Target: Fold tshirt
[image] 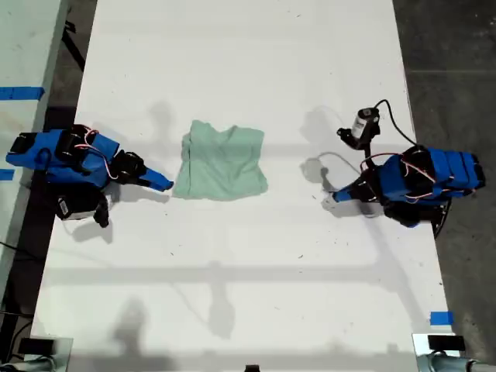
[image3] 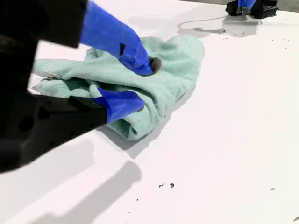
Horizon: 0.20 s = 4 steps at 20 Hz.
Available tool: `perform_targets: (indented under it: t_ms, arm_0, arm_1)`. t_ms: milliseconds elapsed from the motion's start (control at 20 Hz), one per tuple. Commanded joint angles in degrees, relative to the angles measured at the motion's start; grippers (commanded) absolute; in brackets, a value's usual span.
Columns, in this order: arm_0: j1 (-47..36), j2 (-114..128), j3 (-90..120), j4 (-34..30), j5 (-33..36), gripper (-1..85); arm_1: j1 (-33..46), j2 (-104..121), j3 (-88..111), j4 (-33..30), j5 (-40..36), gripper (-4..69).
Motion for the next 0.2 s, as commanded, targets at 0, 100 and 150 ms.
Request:
perform_targets:
  t_ms: [0,100,150]
  arm_0:
    - [0.6,6.2,0.2,0.3,0.6,10.6]
    - [0.6,6.2,0.2,0.3,0.6,11.2]
    - [0.6,6.2,0.2,0.3,0.6,11.2]
  arm_1:
    - [0.4,0.5,-0.1,0.7,-0.8,1.8]
    - [0.4,0.5,-0.1,0.7,-0.8,1.8]
    - [0.4,0.5,-0.1,0.7,-0.8,1.8]
